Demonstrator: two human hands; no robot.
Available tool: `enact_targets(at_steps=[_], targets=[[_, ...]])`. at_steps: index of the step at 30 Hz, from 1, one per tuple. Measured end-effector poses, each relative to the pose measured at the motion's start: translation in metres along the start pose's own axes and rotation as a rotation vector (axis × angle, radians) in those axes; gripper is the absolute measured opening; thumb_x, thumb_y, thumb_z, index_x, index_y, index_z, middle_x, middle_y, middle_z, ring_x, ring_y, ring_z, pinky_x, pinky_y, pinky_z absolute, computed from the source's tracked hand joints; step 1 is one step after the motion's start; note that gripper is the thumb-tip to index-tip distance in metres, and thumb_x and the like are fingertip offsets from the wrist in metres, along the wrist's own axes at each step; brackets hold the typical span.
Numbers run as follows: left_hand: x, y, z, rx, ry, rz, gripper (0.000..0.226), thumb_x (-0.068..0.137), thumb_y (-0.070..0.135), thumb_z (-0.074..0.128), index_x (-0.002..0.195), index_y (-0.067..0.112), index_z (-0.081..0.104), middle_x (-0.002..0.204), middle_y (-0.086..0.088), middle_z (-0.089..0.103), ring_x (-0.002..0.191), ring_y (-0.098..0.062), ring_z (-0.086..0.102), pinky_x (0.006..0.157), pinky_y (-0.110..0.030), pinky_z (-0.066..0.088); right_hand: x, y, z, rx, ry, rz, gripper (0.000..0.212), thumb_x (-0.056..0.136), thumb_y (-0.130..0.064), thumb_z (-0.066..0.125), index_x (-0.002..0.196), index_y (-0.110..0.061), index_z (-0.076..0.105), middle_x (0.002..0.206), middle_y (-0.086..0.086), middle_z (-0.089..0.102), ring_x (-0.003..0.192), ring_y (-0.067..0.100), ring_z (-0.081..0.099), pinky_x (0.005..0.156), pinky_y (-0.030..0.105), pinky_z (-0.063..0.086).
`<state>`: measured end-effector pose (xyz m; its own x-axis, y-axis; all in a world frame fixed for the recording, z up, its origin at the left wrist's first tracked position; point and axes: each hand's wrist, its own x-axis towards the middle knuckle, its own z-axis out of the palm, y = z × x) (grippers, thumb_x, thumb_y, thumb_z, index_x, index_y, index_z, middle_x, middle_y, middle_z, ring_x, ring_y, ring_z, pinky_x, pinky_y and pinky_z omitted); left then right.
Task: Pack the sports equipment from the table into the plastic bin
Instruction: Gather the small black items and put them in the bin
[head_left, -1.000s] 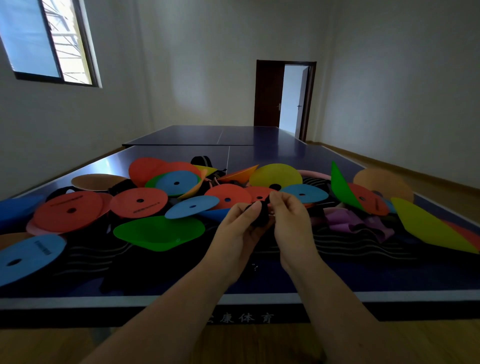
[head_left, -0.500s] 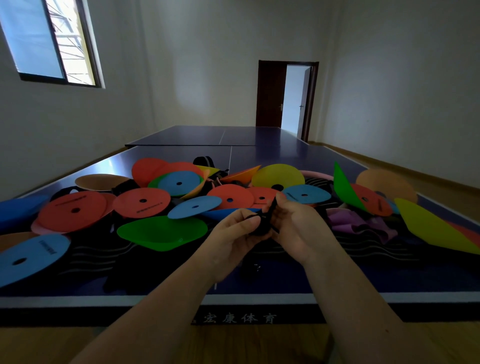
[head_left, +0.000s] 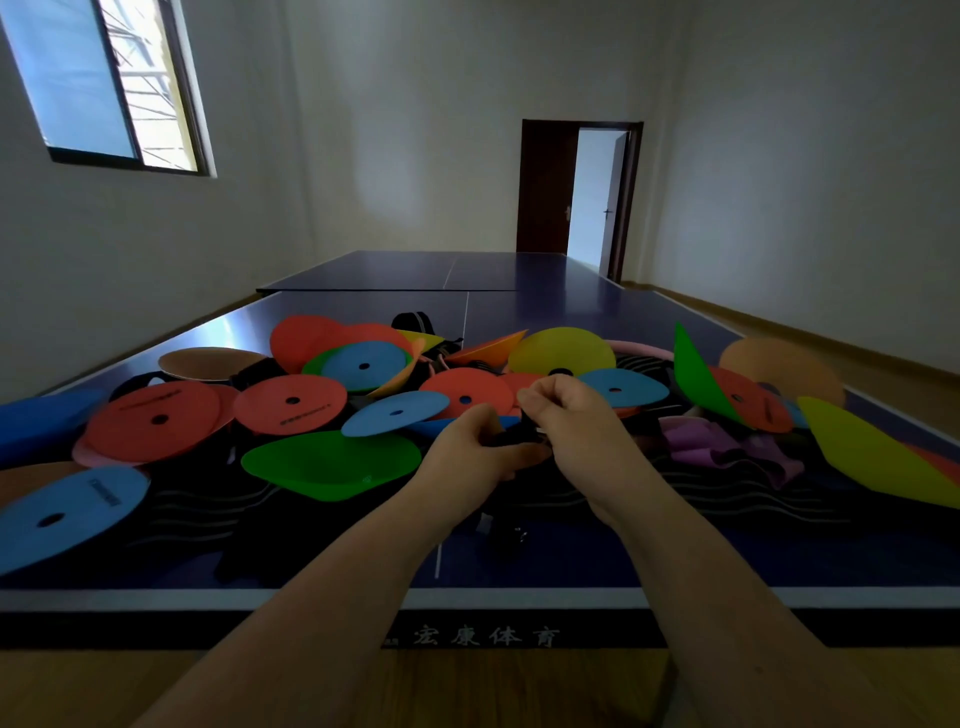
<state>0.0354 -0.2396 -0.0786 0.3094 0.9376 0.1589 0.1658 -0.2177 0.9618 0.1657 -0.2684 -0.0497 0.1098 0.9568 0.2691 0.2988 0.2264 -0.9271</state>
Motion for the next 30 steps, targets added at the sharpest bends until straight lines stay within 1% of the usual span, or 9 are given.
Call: enact_targets(at_steps=[4, 10, 14, 18, 20, 22, 24, 27, 30], targets=[[-0.003, 0.007, 0.003, 0.183, 0.016, 0.146, 0.034, 0.08, 0.022, 0.08, 0.083, 0.013, 0.047, 0.083, -0.013, 0.061, 0.071, -0.014, 0.056, 0.065, -0.029, 0.047, 0.003, 0.0, -0.002, 0.012, 0.018, -0.011, 0.018, 0.101, -0.03, 0.053, 0.086, -0.019, 0.057, 0.088, 0.003, 0.059, 0.082, 0.014, 0.055, 0.071, 0.028, 0.046], [-0.002, -0.001, 0.001, 0.453, 0.001, 0.324, 0.03, 0.078, 0.029, 0.081, 0.089, 0.028, 0.053, 0.092, 0.005, 0.055, 0.08, -0.007, 0.053, 0.067, -0.02, 0.041, 0.005, 0.008, 0.0, 0.032, -0.007, 0.02, 0.02, 0.101, -0.031, 0.053, 0.092, -0.014, 0.06, 0.089, 0.001, 0.061, 0.083, 0.013, 0.059, 0.067, 0.022, 0.045], [0.0, -0.004, -0.006, 0.289, 0.115, 0.115, 0.038, 0.079, 0.035, 0.081, 0.098, 0.015, 0.055, 0.091, 0.0, 0.064, 0.074, -0.008, 0.062, 0.057, -0.014, 0.048, 0.009, 0.017, -0.007, 0.024, -0.005, -0.072, 0.014, 0.096, -0.033, 0.061, 0.091, -0.021, 0.065, 0.093, -0.006, 0.065, 0.093, 0.01, 0.06, 0.081, 0.024, 0.047], [0.002, -0.017, -0.017, 0.045, 0.179, -0.014, 0.034, 0.077, 0.029, 0.084, 0.1, 0.018, 0.06, 0.104, -0.005, 0.069, 0.089, -0.02, 0.071, 0.078, -0.036, 0.061, 0.004, 0.039, -0.016, -0.07, -0.05, -0.003, 0.01, 0.096, -0.029, 0.061, 0.106, -0.028, 0.061, 0.104, -0.004, 0.062, 0.095, 0.012, 0.061, 0.079, 0.025, 0.05], [0.004, -0.023, -0.019, -0.034, 0.206, -0.064, 0.035, 0.077, 0.022, 0.084, 0.102, 0.019, 0.06, 0.108, -0.007, 0.068, 0.093, -0.024, 0.071, 0.085, -0.043, 0.06, -0.002, 0.055, -0.012, -0.25, -0.201, 0.055, 0.022, 0.092, -0.026, 0.067, 0.113, -0.024, 0.06, 0.106, -0.003, 0.061, 0.092, 0.009, 0.06, 0.072, 0.02, 0.046], [0.006, -0.027, -0.019, -0.118, 0.201, -0.097, 0.039, 0.077, 0.017, 0.084, 0.105, 0.019, 0.059, 0.118, -0.009, 0.063, 0.096, -0.025, 0.071, 0.09, -0.046, 0.058, -0.006, 0.071, -0.002, -0.503, -0.326, 0.05, 0.039, 0.086, -0.03, 0.074, 0.122, -0.024, 0.06, 0.115, -0.004, 0.059, 0.1, 0.009, 0.059, 0.08, 0.023, 0.048], [0.006, -0.029, -0.019, -0.168, 0.192, -0.113, 0.043, 0.076, 0.014, 0.085, 0.108, 0.019, 0.057, 0.123, -0.009, 0.058, 0.098, -0.025, 0.07, 0.092, -0.047, 0.057, -0.008, 0.082, 0.012, -0.729, -0.333, -0.01, 0.053, 0.083, -0.038, 0.076, 0.131, -0.025, 0.057, 0.123, -0.004, 0.057, 0.112, 0.014, 0.056, 0.092, 0.033, 0.049], [0.002, -0.03, -0.021, -0.21, 0.199, -0.108, 0.04, 0.079, 0.008, 0.081, 0.109, 0.017, 0.056, 0.122, -0.01, 0.057, 0.097, -0.024, 0.069, 0.091, -0.044, 0.058, -0.009, 0.088, 0.027, -0.992, -0.248, -0.091, 0.048, 0.085, -0.045, 0.071, 0.129, -0.027, 0.059, 0.122, -0.005, 0.061, 0.112, 0.018, 0.057, 0.094, 0.041, 0.047], [-0.004, -0.025, -0.029, -0.389, 0.226, -0.102, 0.023, 0.091, -0.001, 0.066, 0.107, 0.01, 0.054, 0.114, -0.015, 0.057, 0.089, -0.022, 0.065, 0.082, -0.034, 0.059, -0.008, 0.086, 0.032, -0.615, -0.159, -0.013, 0.034, 0.086, -0.042, 0.072, 0.114, -0.023, 0.065, 0.105, -0.007, 0.065, 0.097, 0.012, 0.061, 0.081, 0.028, 0.048]])
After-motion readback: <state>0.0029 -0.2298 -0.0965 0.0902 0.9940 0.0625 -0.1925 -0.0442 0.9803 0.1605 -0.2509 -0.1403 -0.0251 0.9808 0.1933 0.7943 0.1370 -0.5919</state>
